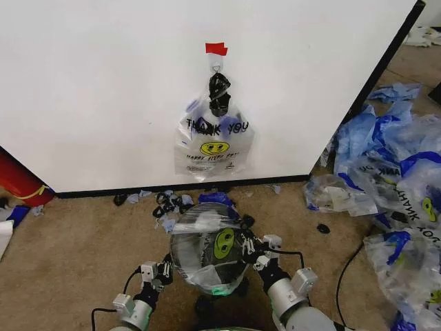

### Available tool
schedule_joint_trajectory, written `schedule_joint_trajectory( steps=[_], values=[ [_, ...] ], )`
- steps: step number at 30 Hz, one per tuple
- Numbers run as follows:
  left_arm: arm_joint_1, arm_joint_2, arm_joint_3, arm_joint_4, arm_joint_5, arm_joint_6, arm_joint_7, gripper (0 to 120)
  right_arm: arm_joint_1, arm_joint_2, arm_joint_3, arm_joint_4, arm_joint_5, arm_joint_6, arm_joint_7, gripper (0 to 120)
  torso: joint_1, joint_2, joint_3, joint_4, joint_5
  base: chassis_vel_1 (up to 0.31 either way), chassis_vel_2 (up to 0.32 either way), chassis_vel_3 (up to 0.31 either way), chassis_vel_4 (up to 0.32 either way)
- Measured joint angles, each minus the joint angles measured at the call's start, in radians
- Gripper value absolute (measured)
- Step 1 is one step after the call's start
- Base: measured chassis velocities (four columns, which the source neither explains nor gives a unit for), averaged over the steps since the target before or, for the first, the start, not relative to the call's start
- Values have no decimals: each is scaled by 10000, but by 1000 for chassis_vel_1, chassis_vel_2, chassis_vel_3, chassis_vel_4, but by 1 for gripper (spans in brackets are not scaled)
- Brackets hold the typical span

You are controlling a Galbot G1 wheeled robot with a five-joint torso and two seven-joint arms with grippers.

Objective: Pick up the garbage bag from the wall and place it over the trash bin.

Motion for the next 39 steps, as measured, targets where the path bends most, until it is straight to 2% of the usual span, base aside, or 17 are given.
schedule_joint_trajectory(
  steps=[7,12,14,18,20,24,26,32,39],
  values=[
    [47,95,-97,-229,59,-34,-24,3,21,33,1,-82,6,16,-19,1,0,0,0,0,1,0,0,0,0],
    [219,266,-238,-749,168,-79,-91,25,115,106,-55,-216,-6,28,-29,1,0,0,0,0,1,0,0,0,0],
    [247,287,-250,-817,168,-79,-98,27,131,117,-58,-239,-9,32,-29,1,0,0,0,0,0,0,0,0,0],
    [370,398,-309,-1162,173,-80,-156,46,201,141,-51,-324,-28,63,-33,1,0,0,0,0,0,0,0,0,0],
    [385,417,-319,-1221,177,-80,-164,50,211,153,-28,-354,-31,70,-40,1,0,0,0,0,0,0,0,0,0],
    [425,487,-467,-1466,201,-79,-197,68,258,239,242,-544,-52,141,-82,1,0,0,0,0,1,0,0,0,0],
    [424,491,-501,-1502,206,-79,-206,71,265,257,322,-574,-45,148,-90,1,0,0,0,0,0,0,0,0,0],
    [413,476,-641,-1664,215,-78,-299,97,233,397,779,-732,-1,220,-121,1,0,0,0,1,0,0,0,0,0],
    [535,536,-682,-2011,156,-78,-392,100,-42,601,1330,-875,152,361,-201,1,0,0,0,0,0,0,0,0,0]
  ],
)
